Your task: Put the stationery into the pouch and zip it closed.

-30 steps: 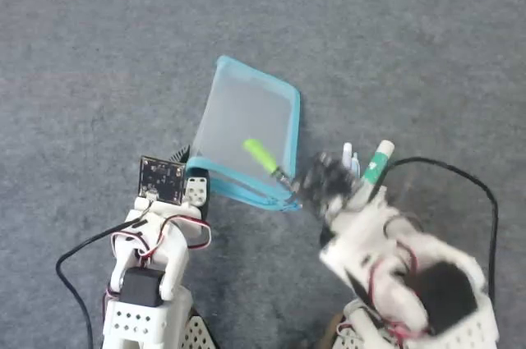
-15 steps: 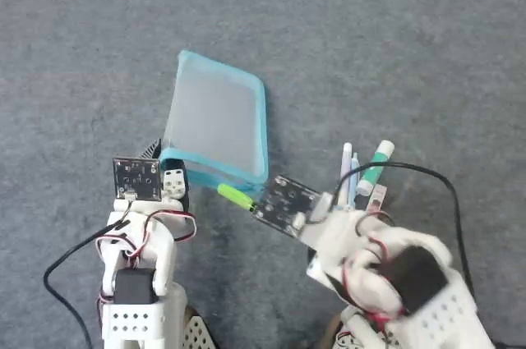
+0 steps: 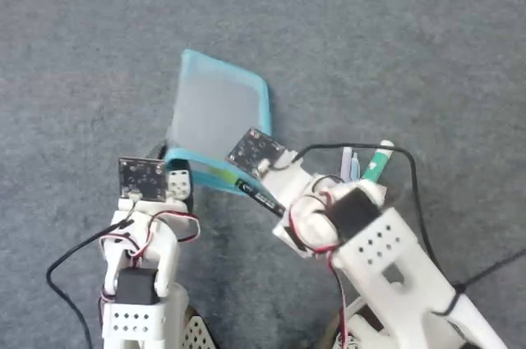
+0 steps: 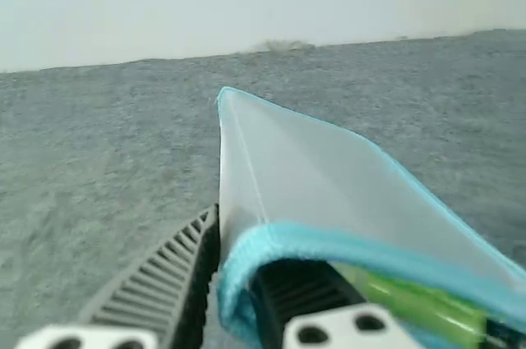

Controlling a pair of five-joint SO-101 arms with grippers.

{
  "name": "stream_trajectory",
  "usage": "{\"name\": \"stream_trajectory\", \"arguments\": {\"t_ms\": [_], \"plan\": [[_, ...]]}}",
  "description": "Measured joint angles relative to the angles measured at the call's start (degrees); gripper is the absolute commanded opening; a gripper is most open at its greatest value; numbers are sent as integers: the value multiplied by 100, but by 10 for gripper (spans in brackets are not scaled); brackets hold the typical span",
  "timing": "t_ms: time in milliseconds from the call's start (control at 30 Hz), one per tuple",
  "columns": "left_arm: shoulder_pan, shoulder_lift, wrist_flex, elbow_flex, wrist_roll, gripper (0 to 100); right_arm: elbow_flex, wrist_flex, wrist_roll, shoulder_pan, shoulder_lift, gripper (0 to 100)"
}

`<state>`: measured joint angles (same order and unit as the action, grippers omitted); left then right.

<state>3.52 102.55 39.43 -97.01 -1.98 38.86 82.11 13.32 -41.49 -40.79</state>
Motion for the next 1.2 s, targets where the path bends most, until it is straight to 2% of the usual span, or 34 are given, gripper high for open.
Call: {"name": "stream_trajectory", "arguments": {"t_ms": [267,400,600,867,1100,1200], "plan": [[-1178,0,316,0,-18,12,-1134,-105,-642,466,1152,9],[-1556,9,440,0,123,12,-1653,-114,-967,686,2092,9],[-1591,9,440,0,193,12,-2505,-114,-1345,712,3341,28],[-1591,9,440,0,167,12,-3895,598,-1433,677,3798,270],[-1679,9,440,0,149,12,-4492,756,-1424,659,3798,275],[-1670,9,440,0,141,12,-4492,818,-1178,659,3798,275]]}}
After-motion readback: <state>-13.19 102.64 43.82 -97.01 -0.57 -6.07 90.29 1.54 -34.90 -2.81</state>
